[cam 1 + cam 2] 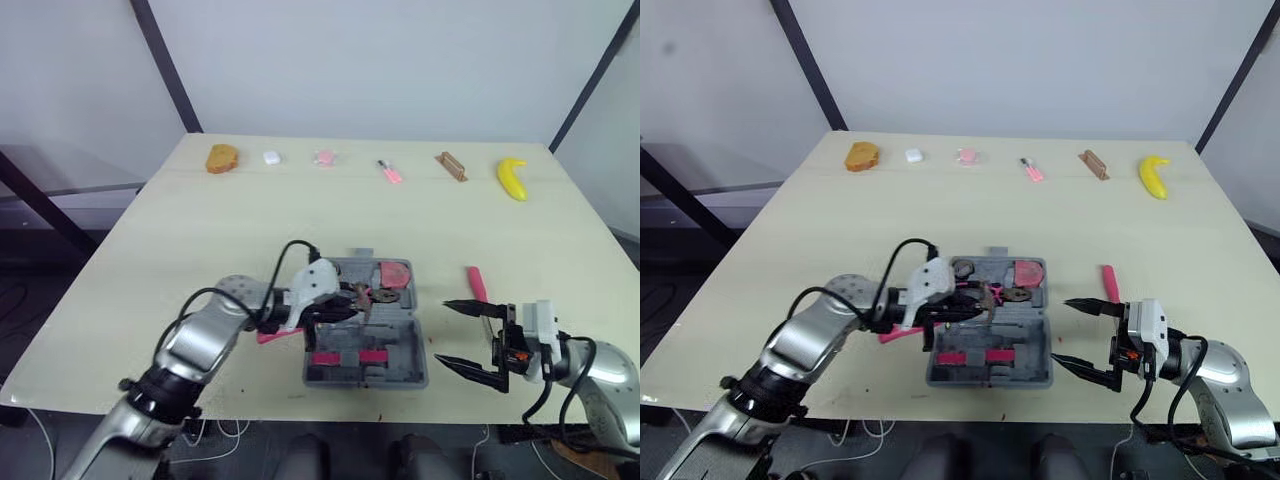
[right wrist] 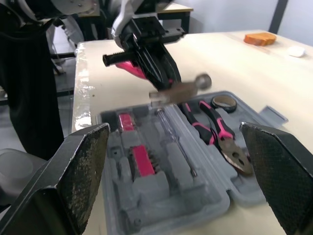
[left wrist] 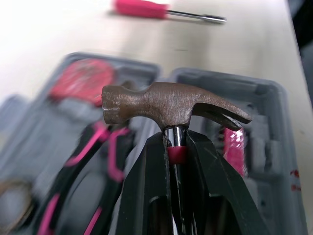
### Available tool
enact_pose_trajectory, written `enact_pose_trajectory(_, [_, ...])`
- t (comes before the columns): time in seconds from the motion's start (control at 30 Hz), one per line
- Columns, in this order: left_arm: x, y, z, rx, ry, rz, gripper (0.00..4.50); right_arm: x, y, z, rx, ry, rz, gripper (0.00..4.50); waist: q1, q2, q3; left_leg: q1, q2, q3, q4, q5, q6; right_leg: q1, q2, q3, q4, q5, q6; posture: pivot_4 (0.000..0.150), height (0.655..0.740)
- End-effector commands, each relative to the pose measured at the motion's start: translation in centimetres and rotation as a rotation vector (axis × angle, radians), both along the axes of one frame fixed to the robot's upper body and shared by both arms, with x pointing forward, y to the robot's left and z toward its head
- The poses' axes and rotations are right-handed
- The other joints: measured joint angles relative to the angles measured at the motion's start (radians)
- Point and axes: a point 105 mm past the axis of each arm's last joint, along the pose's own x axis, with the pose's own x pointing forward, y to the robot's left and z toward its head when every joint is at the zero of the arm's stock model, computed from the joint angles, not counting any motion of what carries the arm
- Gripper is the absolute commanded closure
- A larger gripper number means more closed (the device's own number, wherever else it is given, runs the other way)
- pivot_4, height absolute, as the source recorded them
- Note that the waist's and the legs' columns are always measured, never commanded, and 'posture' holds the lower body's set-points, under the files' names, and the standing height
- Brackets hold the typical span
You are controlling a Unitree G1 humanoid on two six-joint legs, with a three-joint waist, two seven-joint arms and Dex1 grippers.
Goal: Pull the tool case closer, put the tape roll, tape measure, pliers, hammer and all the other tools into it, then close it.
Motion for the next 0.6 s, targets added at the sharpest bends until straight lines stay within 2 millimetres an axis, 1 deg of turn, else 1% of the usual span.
enact_pose_trajectory(0.03, [0.0,-3.9,1.6,0.015,-0.003,-0.166,4.5,-0.4,-1.0,1.1,0.006,-0.067,-0.061,0.0,0.009,0.0,0.0,-0.001,0.0,0.0,0.001,0.0,0.0,0.0,0.0,-0.001,0.0,0.0,0.0,0.15,0.74])
enact_pose_trajectory(0.1, [0.0,-4.7,1.4,0.054,0.009,-0.199,4.5,-0.8,-1.4,1.0,0.001,-0.057,-0.078,0.0,0.015,0.0,0.0,-0.002,0.0,-0.001,0.003,0.0,0.0,0.0,0.0,0.0,0.0,0.0,0.0,0.15,0.74])
enact_pose_trajectory(0.23, [0.3,-5.6,0.3,0.187,-0.019,-0.214,4.5,-1.5,-2.0,0.5,-0.015,-0.038,-0.095,0.0,0.001,0.0,0.0,-0.001,0.0,0.0,0.003,0.0,0.0,0.0,0.002,0.003,0.0,0.0,0.0,0.15,0.74])
enact_pose_trajectory(0.33, [-0.1,-6.3,0.0,0.219,0.02,-0.23,4.5,-1.5,-2.2,0.5,-0.021,-0.044,-0.107,0.0,-0.004,0.0,0.0,-0.001,0.0,-0.002,0.003,0.0,0.0,0.0,0.003,0.002,0.0,0.0,0.0,0.15,0.74])
enact_pose_trajectory(0.47, [0.2,-6.6,-0.7,0.293,-0.003,-0.231,4.5,-1.3,-2.4,0.6,-0.021,-0.053,-0.116,0.0,-0.003,0.0,0.0,-0.001,0.0,-0.002,0.003,0.0,0.0,0.0,0.003,0.002,0.0,0.0,0.0,0.15,0.74])
enact_pose_trajectory(0.6, [0.1,-7.0,-1.1,0.317,0.028,-0.236,4.5,-1.3,-2.6,0.5,-0.026,-0.05,-0.116,0.0,-0.004,0.001,0.0,-0.001,0.0,-0.002,0.003,0.0,0.0,0.0,0.003,0.002,0.0,0.0,0.0,0.15,0.74])
